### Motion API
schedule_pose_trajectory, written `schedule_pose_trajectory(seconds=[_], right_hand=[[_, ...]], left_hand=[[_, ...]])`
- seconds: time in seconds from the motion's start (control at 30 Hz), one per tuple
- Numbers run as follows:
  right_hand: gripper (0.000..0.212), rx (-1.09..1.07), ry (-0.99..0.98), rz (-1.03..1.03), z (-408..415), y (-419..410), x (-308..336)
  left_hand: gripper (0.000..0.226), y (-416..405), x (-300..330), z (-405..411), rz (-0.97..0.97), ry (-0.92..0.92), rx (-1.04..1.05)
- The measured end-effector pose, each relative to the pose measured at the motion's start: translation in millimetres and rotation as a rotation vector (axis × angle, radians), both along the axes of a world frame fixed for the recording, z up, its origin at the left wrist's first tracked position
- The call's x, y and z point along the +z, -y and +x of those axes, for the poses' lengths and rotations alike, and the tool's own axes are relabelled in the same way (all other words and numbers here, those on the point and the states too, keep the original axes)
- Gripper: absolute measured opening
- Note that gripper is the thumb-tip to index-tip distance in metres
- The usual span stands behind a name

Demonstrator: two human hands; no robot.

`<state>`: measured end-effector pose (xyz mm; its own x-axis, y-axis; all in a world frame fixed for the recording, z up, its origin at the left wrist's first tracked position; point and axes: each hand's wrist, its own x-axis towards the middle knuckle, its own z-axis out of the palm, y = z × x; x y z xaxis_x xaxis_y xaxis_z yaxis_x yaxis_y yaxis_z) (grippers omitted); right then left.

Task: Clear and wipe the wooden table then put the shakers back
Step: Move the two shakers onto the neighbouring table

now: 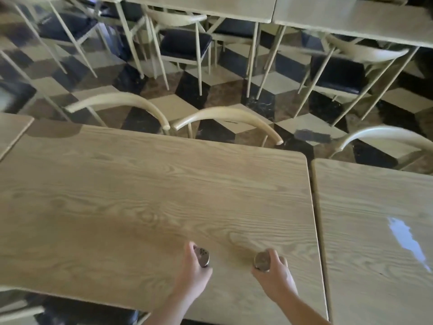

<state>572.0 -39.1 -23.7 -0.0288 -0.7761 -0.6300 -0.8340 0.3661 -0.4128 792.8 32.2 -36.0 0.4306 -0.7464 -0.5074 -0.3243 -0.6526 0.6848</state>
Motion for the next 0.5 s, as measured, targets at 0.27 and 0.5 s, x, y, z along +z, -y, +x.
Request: schedule_pose_trajectory(seconds=[0.27,0.5], right_hand=[[0.083,-0.088,0.014,0.044,18.4,11.1,-2.8],[0.077,-0.126,0.087,-0.009,3.0,-9.6,16.1]], left_hand=[[0.049,11.8,-18.5,7.1,-0.091,0.137,0.041],[0.060,16.7,-5.5,4.3,-0.003,0.184,0.059]])
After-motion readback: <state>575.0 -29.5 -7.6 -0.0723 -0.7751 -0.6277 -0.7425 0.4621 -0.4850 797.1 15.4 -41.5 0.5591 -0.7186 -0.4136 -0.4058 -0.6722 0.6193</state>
